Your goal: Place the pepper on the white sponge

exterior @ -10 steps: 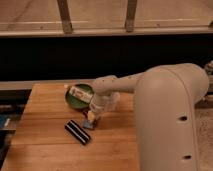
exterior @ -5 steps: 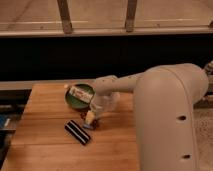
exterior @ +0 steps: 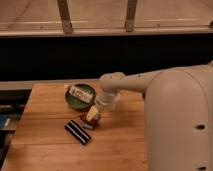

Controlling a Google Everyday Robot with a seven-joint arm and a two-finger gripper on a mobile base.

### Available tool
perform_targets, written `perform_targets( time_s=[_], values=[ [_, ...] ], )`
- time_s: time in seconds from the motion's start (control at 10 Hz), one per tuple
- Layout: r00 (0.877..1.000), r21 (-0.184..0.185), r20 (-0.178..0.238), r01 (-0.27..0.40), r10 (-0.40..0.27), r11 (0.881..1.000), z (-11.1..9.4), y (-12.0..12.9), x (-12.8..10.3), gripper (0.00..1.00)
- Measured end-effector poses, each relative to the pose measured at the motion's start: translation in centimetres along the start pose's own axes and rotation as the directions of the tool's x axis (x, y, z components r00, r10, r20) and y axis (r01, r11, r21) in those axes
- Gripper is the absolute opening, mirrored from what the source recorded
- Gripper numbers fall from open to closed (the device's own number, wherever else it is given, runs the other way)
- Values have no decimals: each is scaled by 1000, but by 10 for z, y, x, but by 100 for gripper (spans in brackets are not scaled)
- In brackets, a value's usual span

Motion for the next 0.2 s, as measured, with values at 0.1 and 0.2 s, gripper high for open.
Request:
perform_targets(
  time_s=[0.1,0.2],
  values=[
    [999,14,28,-31,30,999,-11,-13,1,80],
    [999,12,27,-30,29,999,-9,-12,1,80]
  ],
)
